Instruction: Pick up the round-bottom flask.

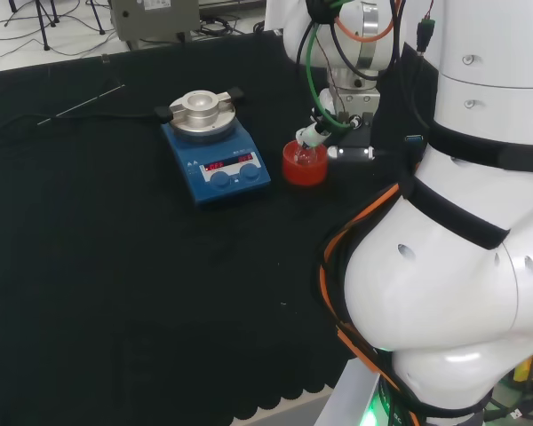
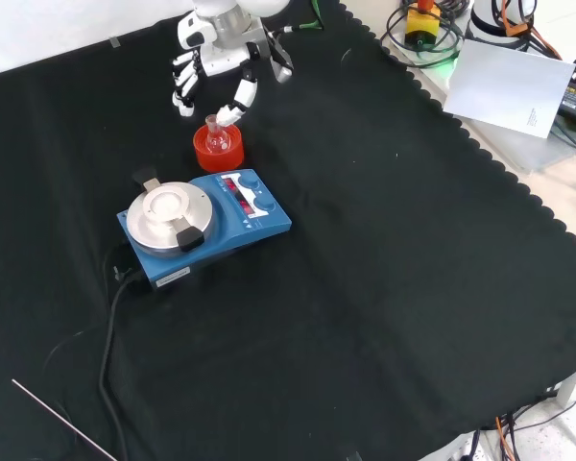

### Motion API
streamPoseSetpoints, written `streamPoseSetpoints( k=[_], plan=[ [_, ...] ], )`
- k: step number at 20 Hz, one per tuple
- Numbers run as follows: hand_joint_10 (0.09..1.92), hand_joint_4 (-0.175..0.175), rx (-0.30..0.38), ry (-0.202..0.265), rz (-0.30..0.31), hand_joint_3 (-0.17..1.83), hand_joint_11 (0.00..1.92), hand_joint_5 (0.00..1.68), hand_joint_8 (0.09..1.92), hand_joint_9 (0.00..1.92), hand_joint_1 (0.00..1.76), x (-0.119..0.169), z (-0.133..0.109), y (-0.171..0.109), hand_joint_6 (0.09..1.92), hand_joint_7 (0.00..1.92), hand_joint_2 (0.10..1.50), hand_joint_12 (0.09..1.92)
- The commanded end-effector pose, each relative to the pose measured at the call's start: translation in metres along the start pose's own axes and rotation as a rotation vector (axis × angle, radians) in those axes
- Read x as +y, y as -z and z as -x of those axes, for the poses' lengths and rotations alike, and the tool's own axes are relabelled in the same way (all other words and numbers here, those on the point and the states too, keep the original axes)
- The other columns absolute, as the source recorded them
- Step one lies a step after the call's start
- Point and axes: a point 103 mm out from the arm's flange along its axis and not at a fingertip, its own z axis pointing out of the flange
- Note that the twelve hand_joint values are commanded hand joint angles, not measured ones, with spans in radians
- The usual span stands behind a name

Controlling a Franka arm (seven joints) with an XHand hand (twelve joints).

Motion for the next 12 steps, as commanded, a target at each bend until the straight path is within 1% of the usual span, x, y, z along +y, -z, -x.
streamPoseSetpoints(
  k=[1, 6, 7, 9, 12],
  plan=[
    [0.67, -0.069, 0.038, 0.006, 0.009, 0.58, 0.04, 0.58, 0.67, 0.49, 0.77, 0.0, 0.001, -0.006, 0.44, 0.35, 0.73, 1.36],
    [0.67, -0.069, 0.085, 0.026, 0.027, 0.58, 0.04, 0.58, 0.67, 0.49, 0.77, -0.001, 0.002, -0.013, 0.45, 0.35, 0.73, 1.36],
    [0.67, -0.069, 0.093, 0.036, 0.042, 0.58, 0.04, 0.58, 0.67, 0.49, 0.77, -0.001, 0.002, -0.014, 0.45, 0.35, 0.73, 1.36],
    [0.68, -0.068, 0.098, 0.048, 0.052, 0.58, 0.06, 0.61, 0.68, 0.5, 0.78, -0.001, 0.003, -0.015, 0.47, 0.37, 0.72, 1.36],
    [0.67, -0.068, 0.103, 0.051, 0.048, 0.58, 0.08, 0.62, 0.67, 0.52, 0.79, 0.0, 0.004, -0.017, 0.51, 0.39, 0.72, 1.35]
  ],
)
